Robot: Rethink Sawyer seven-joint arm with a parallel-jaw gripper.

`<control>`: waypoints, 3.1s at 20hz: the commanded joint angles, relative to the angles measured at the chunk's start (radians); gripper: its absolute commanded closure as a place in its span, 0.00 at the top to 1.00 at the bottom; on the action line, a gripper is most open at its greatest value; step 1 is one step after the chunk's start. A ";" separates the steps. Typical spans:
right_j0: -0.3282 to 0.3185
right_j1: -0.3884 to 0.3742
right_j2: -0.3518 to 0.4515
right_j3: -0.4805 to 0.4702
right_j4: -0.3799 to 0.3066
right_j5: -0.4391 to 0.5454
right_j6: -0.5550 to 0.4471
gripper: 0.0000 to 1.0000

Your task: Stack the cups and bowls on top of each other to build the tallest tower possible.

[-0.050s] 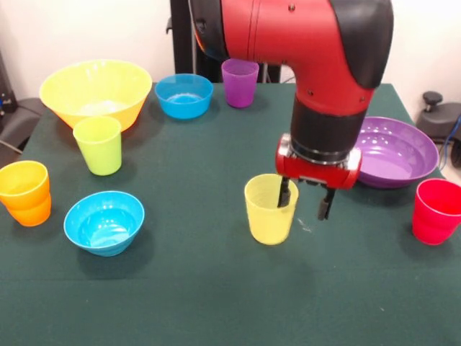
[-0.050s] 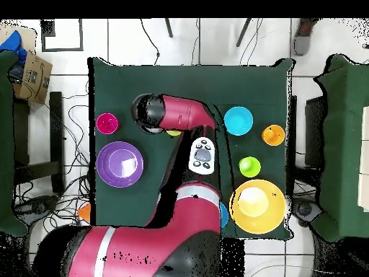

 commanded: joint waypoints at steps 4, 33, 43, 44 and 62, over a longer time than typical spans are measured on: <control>-0.054 -0.176 0.096 0.064 0.017 0.227 -0.003 1.00; -0.244 -0.055 0.259 0.110 -0.199 -0.067 -0.211 1.00; -0.338 -0.046 0.341 0.086 -0.270 -0.001 -0.263 1.00; -0.344 -0.047 0.348 0.087 -0.275 0.000 -0.262 1.00; -0.322 -0.013 0.364 -0.161 -0.392 0.197 -0.293 1.00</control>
